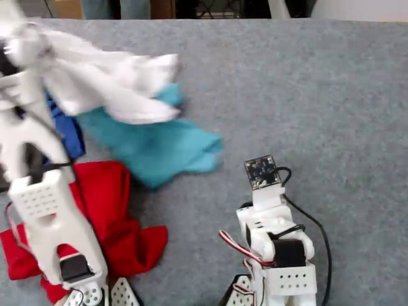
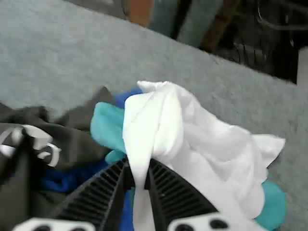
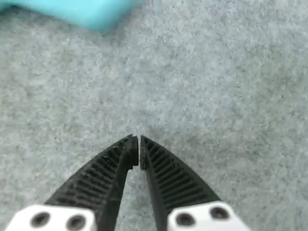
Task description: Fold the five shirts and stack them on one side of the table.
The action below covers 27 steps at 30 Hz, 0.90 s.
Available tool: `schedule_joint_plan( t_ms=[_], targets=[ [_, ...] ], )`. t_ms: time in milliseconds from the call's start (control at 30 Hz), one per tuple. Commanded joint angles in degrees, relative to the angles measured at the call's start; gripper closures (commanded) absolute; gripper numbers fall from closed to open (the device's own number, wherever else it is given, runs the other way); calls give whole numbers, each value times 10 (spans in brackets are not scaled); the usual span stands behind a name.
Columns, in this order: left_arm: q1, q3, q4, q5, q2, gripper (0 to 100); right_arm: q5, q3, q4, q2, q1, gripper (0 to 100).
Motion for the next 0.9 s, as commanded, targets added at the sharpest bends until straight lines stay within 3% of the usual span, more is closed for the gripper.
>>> schedule_joint_plan(
  t_ms=[0,133,300,400,533,633,700,867],
  targets=[
    [-99,-52,1,-31,-49,971,-3,-3,-1,-38,5,983],
    [-204,-44,-16,-44,-45,971,-4,-3,-1,-38,5,983],
    [-309,-12,-127,-40,11,970,-2,-3,-1,-38,5,983],
    [-347,-7,-121,-42,40,966,-2,-3,-1,-38,5,983],
    [-338,-7,-8,-40,80,814,-2,-3,-1,-38,5,983],
    [-313,22,3,-17,111,695,-2,-3,-1,-38,5,983],
    [-296,31,3,11,107,686,-2,-3,-1,-38,5,983],
    [-227,65,4,-20,61,686,-3,-3,-1,-38,5,983]
  ],
)
